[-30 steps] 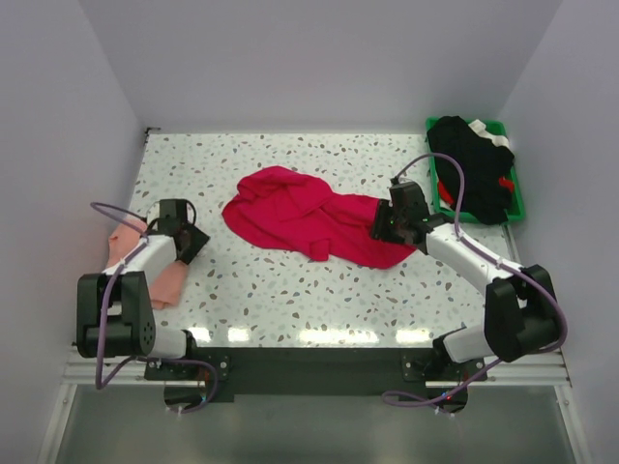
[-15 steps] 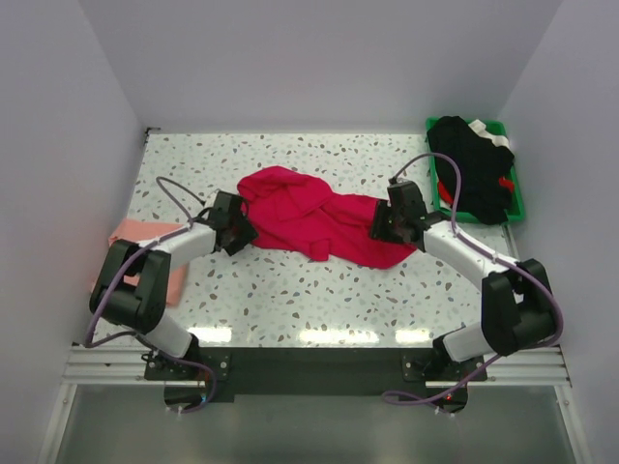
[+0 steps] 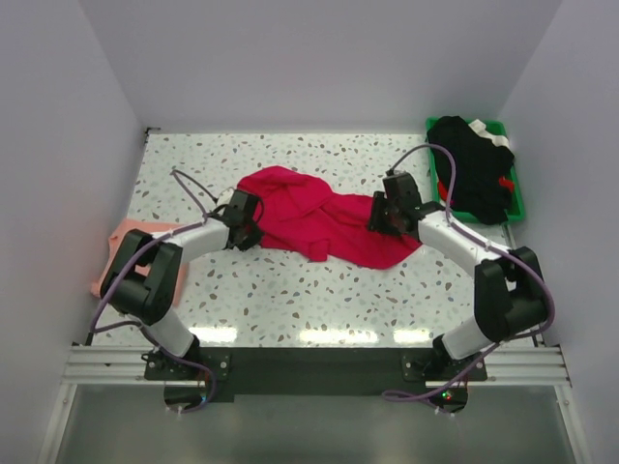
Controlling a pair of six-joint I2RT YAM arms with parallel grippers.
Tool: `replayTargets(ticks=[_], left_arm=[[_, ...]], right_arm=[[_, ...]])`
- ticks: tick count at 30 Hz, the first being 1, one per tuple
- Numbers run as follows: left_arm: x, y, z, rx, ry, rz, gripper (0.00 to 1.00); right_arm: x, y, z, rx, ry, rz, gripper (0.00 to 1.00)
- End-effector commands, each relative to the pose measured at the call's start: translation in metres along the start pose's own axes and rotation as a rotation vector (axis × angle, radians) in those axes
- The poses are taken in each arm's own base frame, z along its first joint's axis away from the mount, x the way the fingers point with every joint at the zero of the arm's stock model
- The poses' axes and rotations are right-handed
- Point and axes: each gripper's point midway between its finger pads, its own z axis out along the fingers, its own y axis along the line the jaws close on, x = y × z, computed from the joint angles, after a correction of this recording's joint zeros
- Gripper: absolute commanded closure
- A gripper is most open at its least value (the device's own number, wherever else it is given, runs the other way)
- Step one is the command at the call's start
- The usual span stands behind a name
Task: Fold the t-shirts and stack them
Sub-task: Flatten the tshirt out
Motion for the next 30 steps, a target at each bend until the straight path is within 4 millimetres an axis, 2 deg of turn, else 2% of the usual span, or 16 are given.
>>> replayTargets(ticks=[1,2,4,5,6,7,8,11,13,14,16,18,20,24,26,30], left_arm=[[-0.011,0.022,-0.014,-0.107,-0.054,0.035,1.0],[-0.02,0.025,-0.024,-0.104,-0.086,0.031,1.0],[-0.022,0.043,-0.032,-0.132,-0.099,0.028,1.0],[-0.035,0.05,-0.042,-0.124,-0.127,0.006,1.0],[-0.033,0.064,-0.044,-0.141,-0.118,-0.002,1.0],[-0.037,0.071,-0.047,-0.14,-0.126,-0.013,1.0],[-0.049,0.08,-0.055,-0.133,-0.149,-0.043,1.0],[-0.06,0.103,-0.061,-0.163,-0.17,-0.066,1.0],[-0.063,0.111,-0.064,-0.183,-0.165,-0.07,1.0],[-0.065,0.114,-0.064,-0.183,-0.16,-0.076,1.0],[-0.068,0.114,-0.064,-0.176,-0.159,-0.076,1.0],[-0.068,0.113,-0.062,-0.172,-0.151,-0.073,1.0],[-0.067,0.113,-0.061,-0.175,-0.146,-0.073,1.0],[-0.072,0.119,-0.061,-0.187,-0.15,-0.085,1.0],[-0.076,0.123,-0.06,-0.186,-0.144,-0.1,1.0],[-0.078,0.115,-0.058,-0.15,-0.13,-0.099,1.0]], right_arm=[[-0.029,0.006,0.001,0.025,-0.068,-0.007,0.56],[-0.031,0.006,0.004,0.032,-0.068,-0.011,0.56],[-0.036,0.004,0.011,0.057,-0.069,-0.019,0.55],[-0.038,0.003,0.013,0.067,-0.071,-0.025,0.55],[-0.044,0.005,0.013,0.071,-0.08,-0.027,0.55],[-0.041,0.003,0.021,0.084,-0.062,-0.04,0.54],[-0.042,0.003,0.023,0.085,-0.06,-0.047,0.53],[-0.045,0.002,0.036,0.112,-0.042,-0.067,0.5],[-0.051,0.007,0.041,0.1,-0.044,-0.08,0.5],[-0.047,0.009,0.047,0.086,-0.021,-0.085,0.49],[-0.05,0.019,0.05,0.048,-0.022,-0.094,0.49],[-0.042,0.029,0.051,0.021,-0.007,-0.117,0.47],[-0.041,0.026,0.045,0.068,-0.025,-0.144,0.44],[-0.024,0.003,0.036,0.171,-0.038,-0.156,0.38],[-0.023,-0.006,0.032,0.209,-0.057,-0.153,0.34],[-0.025,-0.019,0.026,0.26,-0.099,-0.156,0.29]])
